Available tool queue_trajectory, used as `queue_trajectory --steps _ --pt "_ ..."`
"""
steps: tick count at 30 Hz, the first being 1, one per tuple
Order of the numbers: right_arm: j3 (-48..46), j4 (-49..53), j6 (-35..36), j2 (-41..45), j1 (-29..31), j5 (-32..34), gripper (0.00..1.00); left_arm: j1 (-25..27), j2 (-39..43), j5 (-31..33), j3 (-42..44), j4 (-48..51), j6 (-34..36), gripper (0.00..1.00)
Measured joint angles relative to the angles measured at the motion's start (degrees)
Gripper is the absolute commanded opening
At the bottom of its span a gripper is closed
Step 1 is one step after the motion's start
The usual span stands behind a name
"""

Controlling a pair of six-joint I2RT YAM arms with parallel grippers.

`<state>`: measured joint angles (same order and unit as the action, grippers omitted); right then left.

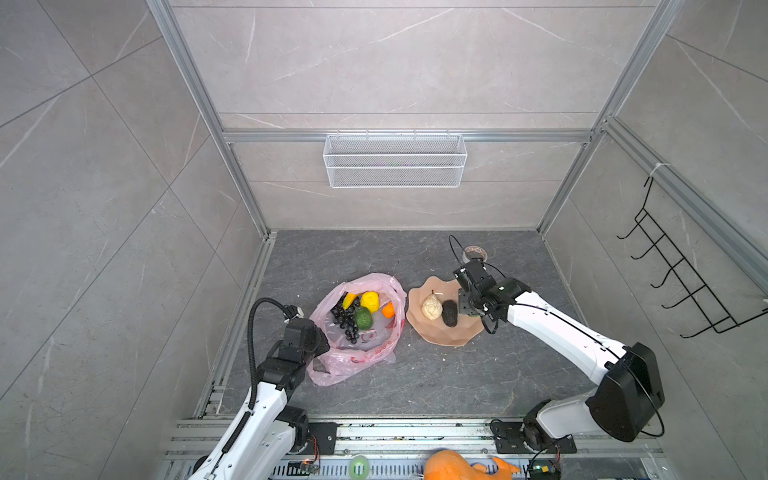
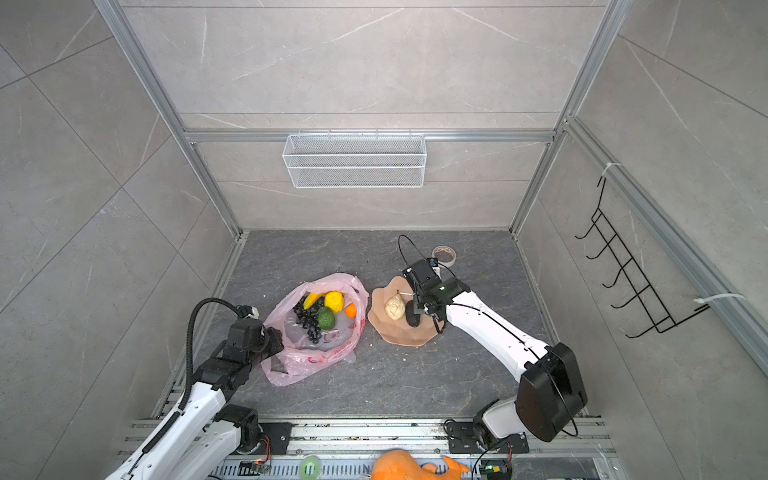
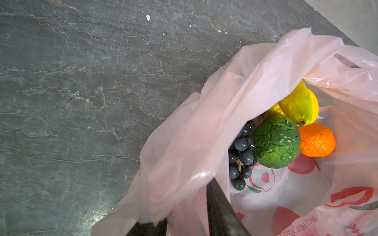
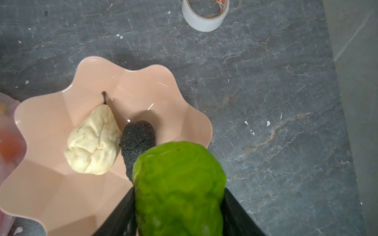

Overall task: Take the fake fruits out of the plastic bag
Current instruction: 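Lower the light-green fruit into the bowl and open the right gripper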

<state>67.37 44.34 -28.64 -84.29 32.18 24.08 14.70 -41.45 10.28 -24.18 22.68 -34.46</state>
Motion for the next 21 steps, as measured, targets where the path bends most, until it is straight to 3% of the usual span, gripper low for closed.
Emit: queue_trajectory --steps 21 --pt "-0.6 -2.2 -0.3 -10.8 -0.3 -0.1 0.52 0.0 0.0 0.0 0.1 0.0 0.0 0.34"
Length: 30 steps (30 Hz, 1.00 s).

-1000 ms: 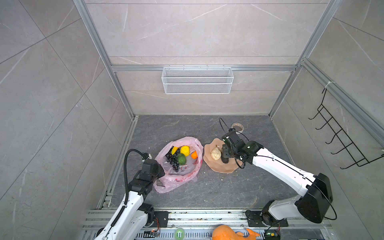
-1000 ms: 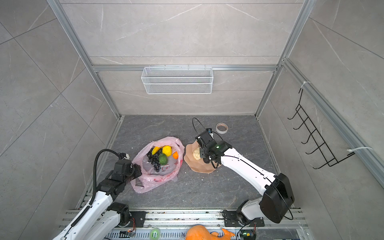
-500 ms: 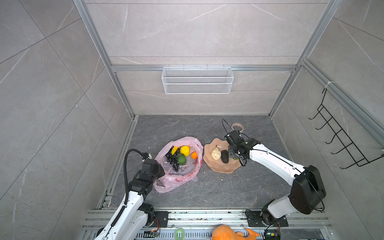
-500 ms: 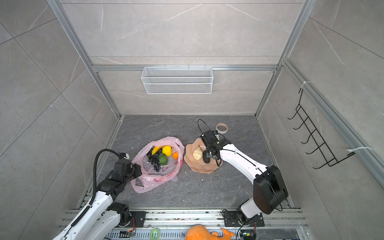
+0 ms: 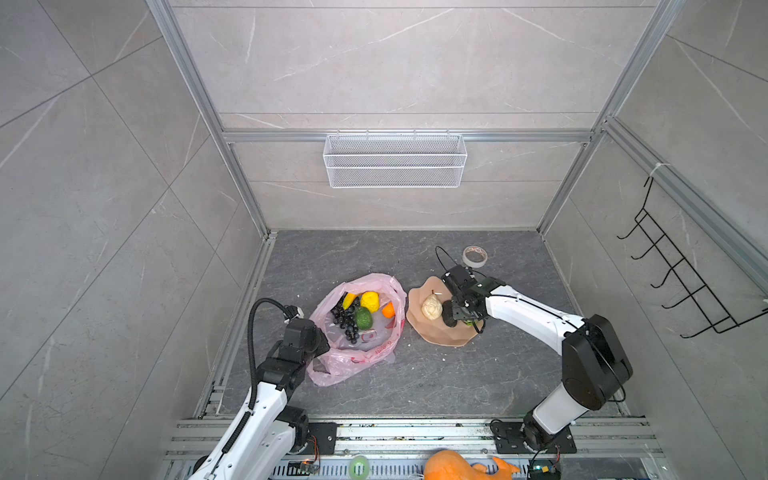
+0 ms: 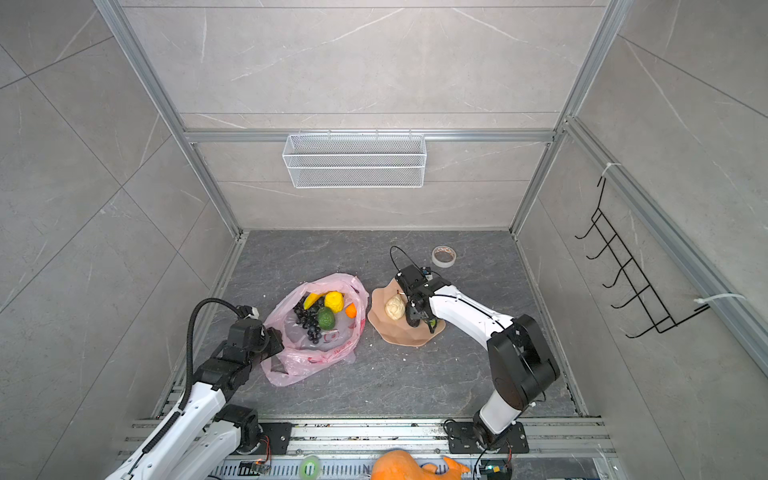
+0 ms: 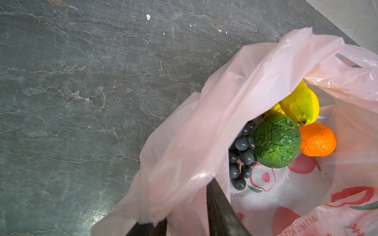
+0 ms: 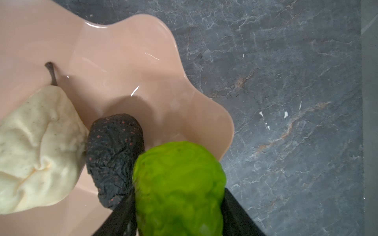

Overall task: Take the fake fruits out of the plastic bag
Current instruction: 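Lower the light-green fruit into the bowl and open the right gripper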

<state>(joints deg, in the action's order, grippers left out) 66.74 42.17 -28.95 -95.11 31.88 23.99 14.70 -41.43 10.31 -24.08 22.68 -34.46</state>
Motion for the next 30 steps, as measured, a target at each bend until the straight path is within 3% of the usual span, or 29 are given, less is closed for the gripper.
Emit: queue_trajectory --steps 15,30 --pt "2.7 -1.9 -1.0 -4.5 0.7 -3.0 0.54 0.0 0.2 0.0 0.0 0.0 0.0 0.34" --pt "4.2 -1.9 -1.2 -5.5 1.1 -3.9 0.7 0.0 0.4 0.0 0.0 0.0 0.0 0.34"
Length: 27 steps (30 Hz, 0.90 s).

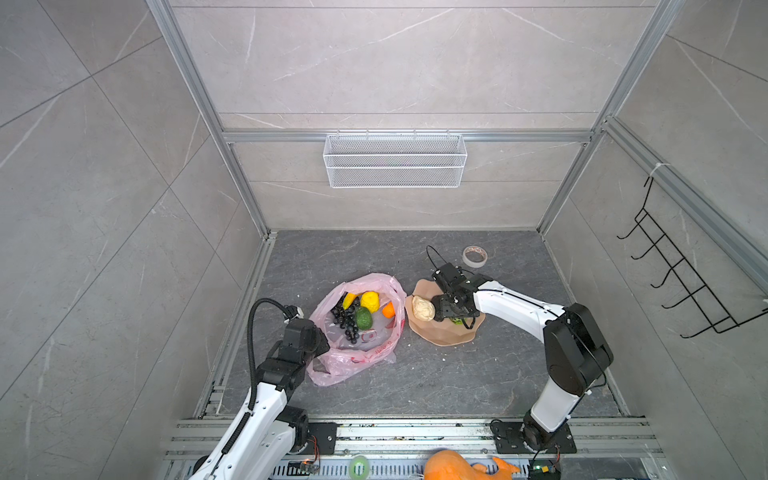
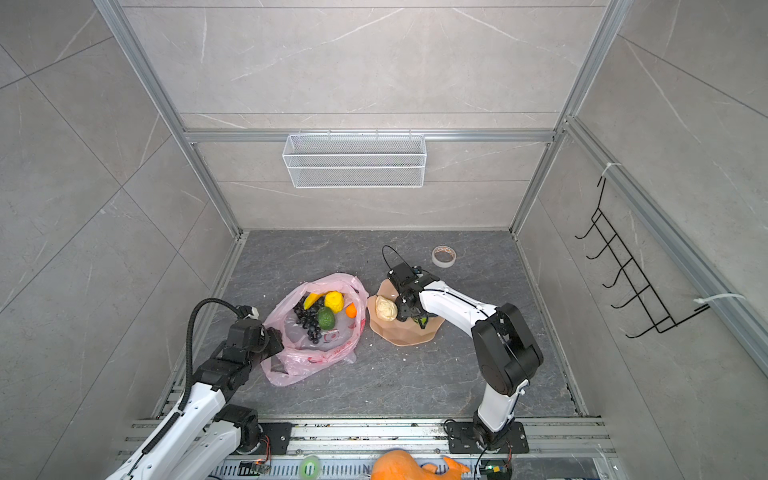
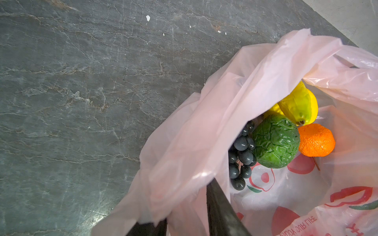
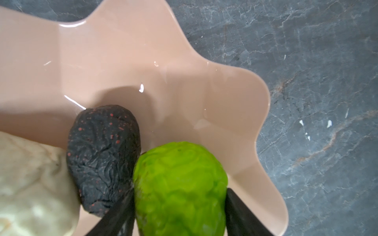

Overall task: Take the fake fruits out of the plastic bag
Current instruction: 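Lower the light-green fruit into the bowl and open the right gripper, then move the right gripper back into the bag above the dark-green fruit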

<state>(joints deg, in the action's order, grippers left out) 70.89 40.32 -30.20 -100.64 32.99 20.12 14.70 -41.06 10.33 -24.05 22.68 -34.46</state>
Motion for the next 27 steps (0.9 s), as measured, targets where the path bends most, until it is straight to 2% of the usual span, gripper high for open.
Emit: queue_trajectory --steps 15,23,27 --pt "0.3 0.2 0.0 0.4 0.2 -1.1 0.73 0.0 0.2 0.0 0.2 0.0 0.0 0.34" --pt "0.3 1.0 0.0 7.7 2.2 -1.0 0.7 0.0 0.2 0.0 0.3 0.0 0.0 0.34" --pt "1.0 2.1 -0.8 10.3 5.2 -1.0 0.69 0.0 0.2 0.0 0.3 0.0 0.0 0.34"
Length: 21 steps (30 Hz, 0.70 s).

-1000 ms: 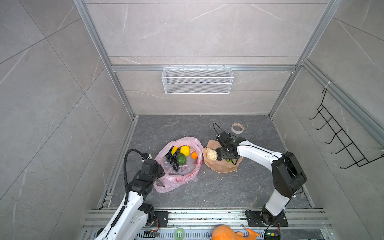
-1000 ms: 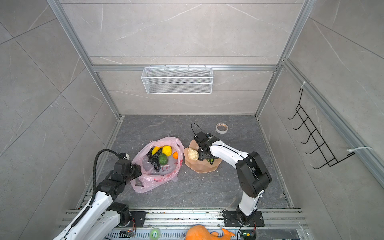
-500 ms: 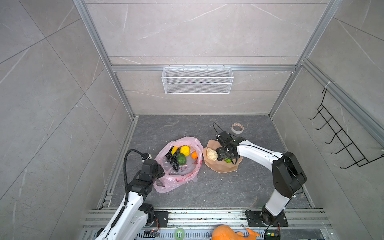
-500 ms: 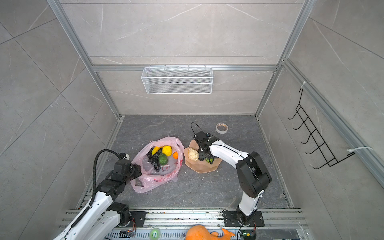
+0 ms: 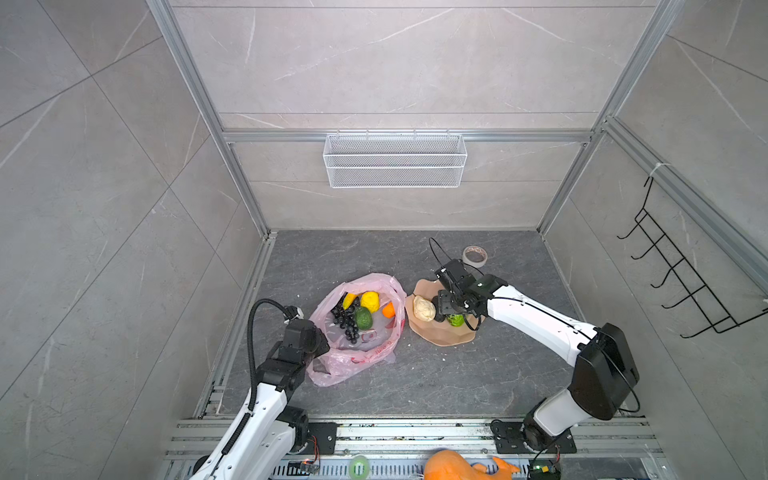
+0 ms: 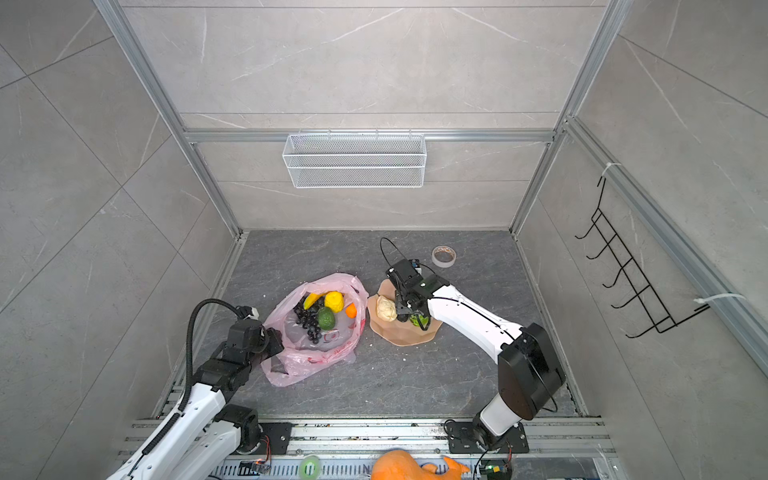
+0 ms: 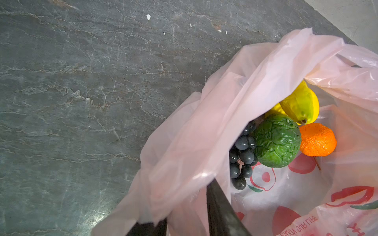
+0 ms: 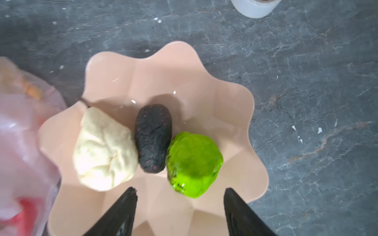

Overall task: Take the fake fruits out of the plastic bag
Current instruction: 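Move the right gripper back into the bag above the dark-green fruit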

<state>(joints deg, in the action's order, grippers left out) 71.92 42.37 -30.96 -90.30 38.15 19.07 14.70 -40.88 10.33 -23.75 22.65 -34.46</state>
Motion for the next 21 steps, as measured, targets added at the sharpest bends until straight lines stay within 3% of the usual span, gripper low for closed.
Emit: queue_trajectory --steps 11,21 --pt "9.5 -2.6 -4.0 -1.1 17.9 -2.1 0.67 0.0 0.1 0.0 0.0 0.0 0.1 0.34" --pt "21.4 -6.2 -4.0 -18.4 20.3 -8.7 0.67 0.0 1.6 -0.2 0.2 0.0 0.2 0.34"
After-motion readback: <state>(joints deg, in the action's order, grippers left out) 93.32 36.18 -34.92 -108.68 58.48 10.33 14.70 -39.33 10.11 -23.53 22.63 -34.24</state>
